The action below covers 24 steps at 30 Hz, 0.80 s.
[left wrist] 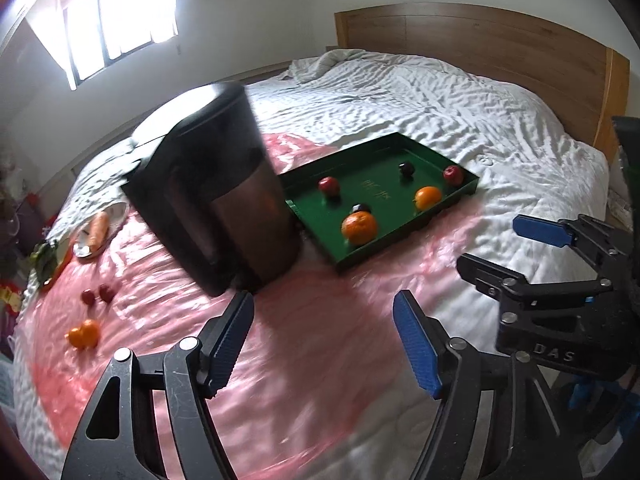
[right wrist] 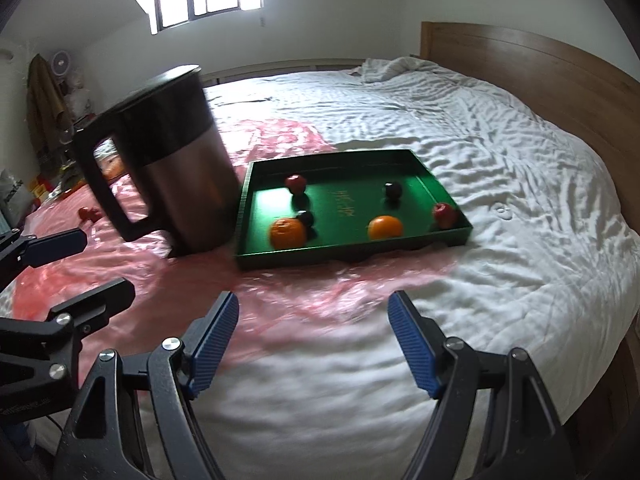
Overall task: Organize fruits
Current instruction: 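Move both open tools back toward the remaining fruit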
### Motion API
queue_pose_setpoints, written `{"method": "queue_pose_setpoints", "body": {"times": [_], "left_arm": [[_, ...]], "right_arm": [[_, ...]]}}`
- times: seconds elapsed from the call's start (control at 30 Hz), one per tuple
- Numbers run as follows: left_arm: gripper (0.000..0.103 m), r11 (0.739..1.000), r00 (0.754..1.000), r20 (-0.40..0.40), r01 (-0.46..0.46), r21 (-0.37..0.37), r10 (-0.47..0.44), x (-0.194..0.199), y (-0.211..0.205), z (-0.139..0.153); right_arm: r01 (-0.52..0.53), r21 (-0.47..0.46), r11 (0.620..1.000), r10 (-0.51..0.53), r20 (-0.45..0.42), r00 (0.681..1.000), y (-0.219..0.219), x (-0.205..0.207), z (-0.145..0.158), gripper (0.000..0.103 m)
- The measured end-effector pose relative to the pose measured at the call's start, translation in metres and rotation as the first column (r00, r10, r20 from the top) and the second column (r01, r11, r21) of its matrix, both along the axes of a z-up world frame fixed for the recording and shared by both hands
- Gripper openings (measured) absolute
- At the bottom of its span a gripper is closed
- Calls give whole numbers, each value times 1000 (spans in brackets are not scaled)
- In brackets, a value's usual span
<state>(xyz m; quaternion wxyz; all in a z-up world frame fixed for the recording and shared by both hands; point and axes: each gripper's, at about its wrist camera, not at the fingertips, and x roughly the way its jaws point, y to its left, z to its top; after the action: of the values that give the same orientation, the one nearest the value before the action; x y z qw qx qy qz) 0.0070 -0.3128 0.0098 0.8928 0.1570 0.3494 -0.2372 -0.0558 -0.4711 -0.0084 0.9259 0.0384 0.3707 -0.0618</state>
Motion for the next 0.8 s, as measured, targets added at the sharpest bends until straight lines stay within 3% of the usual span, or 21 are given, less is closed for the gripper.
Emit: {"method": "queue_pose_setpoints", "body": {"times": [0.8], "left_arm": [[70, 971, 972, 3, -237, 14, 237, 0, 149, -27]], "right_arm": [[-215, 29, 976, 215, 15, 977, 134, 1, 3, 103]]}}
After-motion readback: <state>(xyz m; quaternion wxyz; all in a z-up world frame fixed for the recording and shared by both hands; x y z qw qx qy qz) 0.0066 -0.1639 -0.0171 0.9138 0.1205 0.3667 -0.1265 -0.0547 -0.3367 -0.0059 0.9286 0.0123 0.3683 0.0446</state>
